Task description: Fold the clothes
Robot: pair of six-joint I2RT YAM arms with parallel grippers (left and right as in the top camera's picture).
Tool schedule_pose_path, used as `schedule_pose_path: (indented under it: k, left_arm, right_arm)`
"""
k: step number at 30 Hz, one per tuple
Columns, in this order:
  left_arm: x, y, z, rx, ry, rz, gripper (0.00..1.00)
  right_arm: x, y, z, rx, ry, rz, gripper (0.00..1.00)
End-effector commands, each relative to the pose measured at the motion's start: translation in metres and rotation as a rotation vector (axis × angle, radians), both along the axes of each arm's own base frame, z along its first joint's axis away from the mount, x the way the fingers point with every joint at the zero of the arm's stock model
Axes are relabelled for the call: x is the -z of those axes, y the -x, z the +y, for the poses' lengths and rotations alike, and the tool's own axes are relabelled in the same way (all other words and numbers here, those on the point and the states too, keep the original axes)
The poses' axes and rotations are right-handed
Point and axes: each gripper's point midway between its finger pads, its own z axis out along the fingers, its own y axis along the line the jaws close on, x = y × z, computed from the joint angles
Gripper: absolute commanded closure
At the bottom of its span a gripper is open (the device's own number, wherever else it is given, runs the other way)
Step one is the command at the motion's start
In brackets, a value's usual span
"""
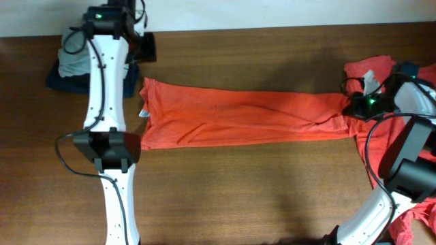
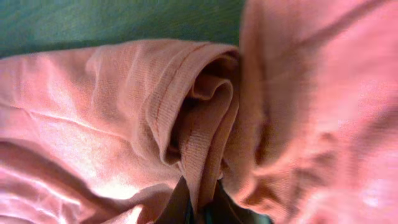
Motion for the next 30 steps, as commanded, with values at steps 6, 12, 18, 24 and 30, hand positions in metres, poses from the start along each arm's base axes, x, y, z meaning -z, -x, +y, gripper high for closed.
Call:
schedule_pose_path:
  k: [6, 12, 18, 24, 30]
  left_arm:
    - [-0.013, 0.009, 0.063, -0.132, 0.015, 0.002, 0.42]
    - [-0.012, 0.014, 0.105, -0.214, 0.016, 0.008, 0.41]
    - [-0.012, 0.017, 0.128, -0.258, 0.016, 0.008, 0.17]
    - [-0.012, 0.017, 0.131, -0.263, 0.015, 0.004, 0.16]
    - [-0.012, 0.017, 0.131, -0.263, 0.015, 0.005, 0.16]
  right_arm:
    - [-0.03, 0.004, -0.059, 0.054, 0.045, -0.051, 0.96]
    - [-0.055, -0.003, -0.047, 0.023, 0.038, -0.044, 0.96]
    - [-0.087, -0.028, 0.027, -0.146, 0.024, -0.042, 0.96]
    - [-0.105, -0.033, 0.152, -0.382, 0.001, -0.003, 0.96]
    - [-0.084, -0.014, 0.227, -0.574, 0.07, 0.059, 0.96]
